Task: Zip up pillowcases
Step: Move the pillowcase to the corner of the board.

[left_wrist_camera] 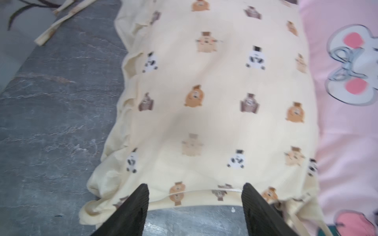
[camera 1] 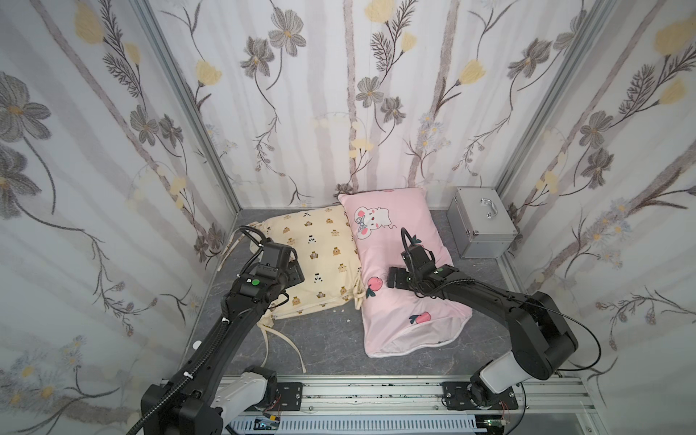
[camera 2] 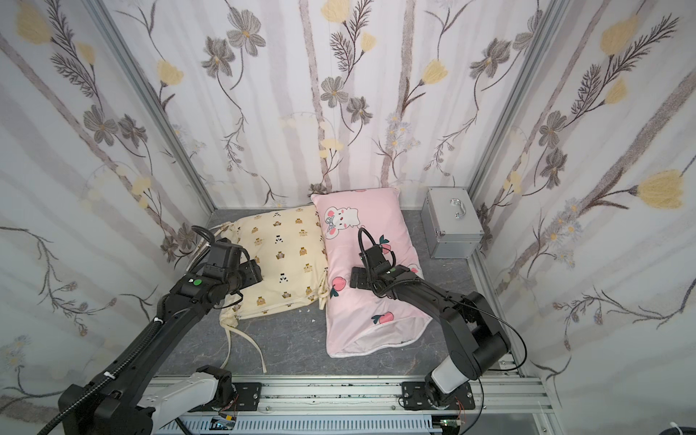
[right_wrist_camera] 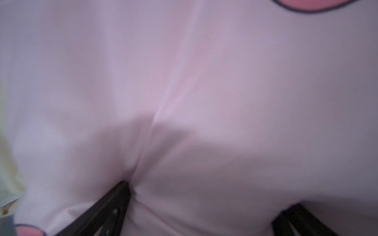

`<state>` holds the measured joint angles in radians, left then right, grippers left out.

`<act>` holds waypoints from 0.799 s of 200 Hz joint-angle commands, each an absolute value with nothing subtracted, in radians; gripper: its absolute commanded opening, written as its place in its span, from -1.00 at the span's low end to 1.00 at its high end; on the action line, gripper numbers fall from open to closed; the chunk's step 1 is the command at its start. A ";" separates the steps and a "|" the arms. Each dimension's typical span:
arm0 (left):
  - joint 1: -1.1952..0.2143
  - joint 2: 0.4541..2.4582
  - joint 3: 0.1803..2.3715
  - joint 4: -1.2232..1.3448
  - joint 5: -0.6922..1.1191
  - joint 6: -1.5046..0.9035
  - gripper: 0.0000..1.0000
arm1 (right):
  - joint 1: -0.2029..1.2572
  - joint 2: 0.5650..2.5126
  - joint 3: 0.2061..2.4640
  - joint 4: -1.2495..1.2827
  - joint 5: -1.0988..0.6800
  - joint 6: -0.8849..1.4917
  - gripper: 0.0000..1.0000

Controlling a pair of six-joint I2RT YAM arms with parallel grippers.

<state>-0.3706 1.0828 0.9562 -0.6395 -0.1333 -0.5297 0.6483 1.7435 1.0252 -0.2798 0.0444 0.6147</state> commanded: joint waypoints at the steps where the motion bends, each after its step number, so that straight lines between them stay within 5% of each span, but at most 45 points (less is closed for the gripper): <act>1: -0.509 1.131 0.962 -0.574 -0.081 -0.632 0.44 | 0.690 1.740 1.101 -0.239 -0.223 0.571 0.99; 64: -0.790 1.659 1.209 -0.325 0.003 -0.678 0.34 | 0.385 1.313 0.773 -0.465 -0.133 0.587 0.99; 97: -0.776 1.820 1.287 -0.304 0.014 -0.660 0.29 | 0.206 1.266 0.620 -0.316 -0.228 0.532 0.99; 160: -0.673 2.005 1.412 -0.325 0.031 -0.618 0.20 | 0.212 1.374 0.505 -0.100 -0.492 0.446 0.99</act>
<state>-0.7059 1.9617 1.3907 -0.3603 0.0784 -0.6315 0.2024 1.3685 0.5507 -0.1810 -0.3576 0.4938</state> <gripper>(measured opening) 0.607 0.997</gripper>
